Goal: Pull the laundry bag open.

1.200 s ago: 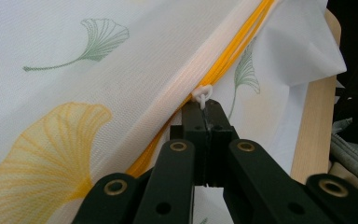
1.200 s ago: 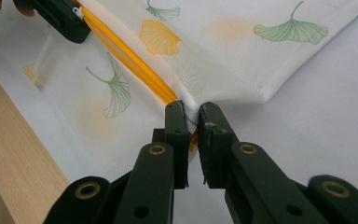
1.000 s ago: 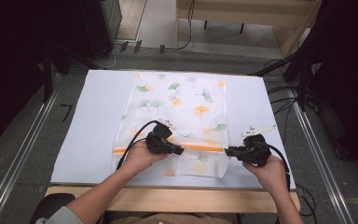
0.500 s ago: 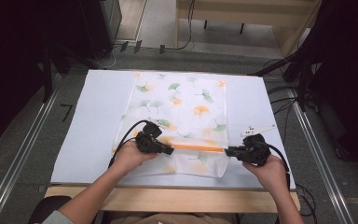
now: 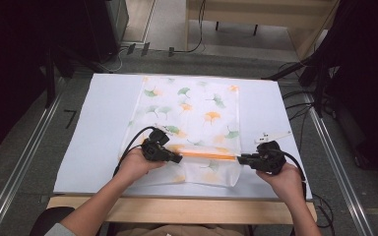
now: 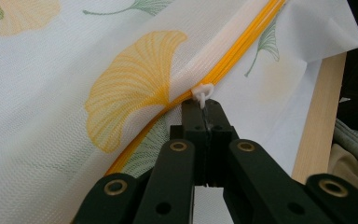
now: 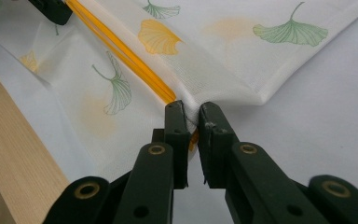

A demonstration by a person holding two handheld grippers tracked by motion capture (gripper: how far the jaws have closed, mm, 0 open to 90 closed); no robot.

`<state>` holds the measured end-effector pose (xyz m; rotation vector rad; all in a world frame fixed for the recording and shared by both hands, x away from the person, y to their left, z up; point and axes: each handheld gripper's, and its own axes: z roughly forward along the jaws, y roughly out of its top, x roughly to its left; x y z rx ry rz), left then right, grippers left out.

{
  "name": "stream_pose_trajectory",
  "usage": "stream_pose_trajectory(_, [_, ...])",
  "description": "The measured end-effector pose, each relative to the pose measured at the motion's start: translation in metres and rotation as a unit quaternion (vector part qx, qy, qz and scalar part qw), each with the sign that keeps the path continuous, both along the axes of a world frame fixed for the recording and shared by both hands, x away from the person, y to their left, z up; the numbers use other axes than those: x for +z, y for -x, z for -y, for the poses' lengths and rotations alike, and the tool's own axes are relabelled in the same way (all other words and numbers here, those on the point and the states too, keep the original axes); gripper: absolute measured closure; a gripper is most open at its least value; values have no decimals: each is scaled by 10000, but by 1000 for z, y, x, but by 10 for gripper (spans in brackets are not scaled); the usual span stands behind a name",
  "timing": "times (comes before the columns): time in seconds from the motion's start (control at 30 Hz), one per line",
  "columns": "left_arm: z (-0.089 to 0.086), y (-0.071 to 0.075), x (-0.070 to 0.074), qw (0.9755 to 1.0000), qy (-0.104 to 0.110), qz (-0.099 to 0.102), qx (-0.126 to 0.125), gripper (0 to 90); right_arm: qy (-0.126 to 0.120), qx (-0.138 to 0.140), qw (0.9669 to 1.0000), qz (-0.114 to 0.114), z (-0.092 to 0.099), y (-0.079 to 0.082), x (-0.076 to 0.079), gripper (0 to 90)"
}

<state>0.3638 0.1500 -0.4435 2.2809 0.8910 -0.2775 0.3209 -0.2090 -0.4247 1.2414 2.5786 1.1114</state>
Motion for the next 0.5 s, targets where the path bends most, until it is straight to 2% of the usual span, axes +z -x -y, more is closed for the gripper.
stream_pose_trajectory(0.1, [0,1,0,10000,20,-19,28,900,1,7,10000,-1,0,0,0,843])
stream_pose_trajectory(0.2, [-2,2,-1,10000,-47,5,-8,900,1,12,10000,-1,0,0,0,843])
stream_pose_trajectory(0.5, [-25,4,-1,9998,-190,-65,73,900,5,6,10000,-5,1,-1,-2,842])
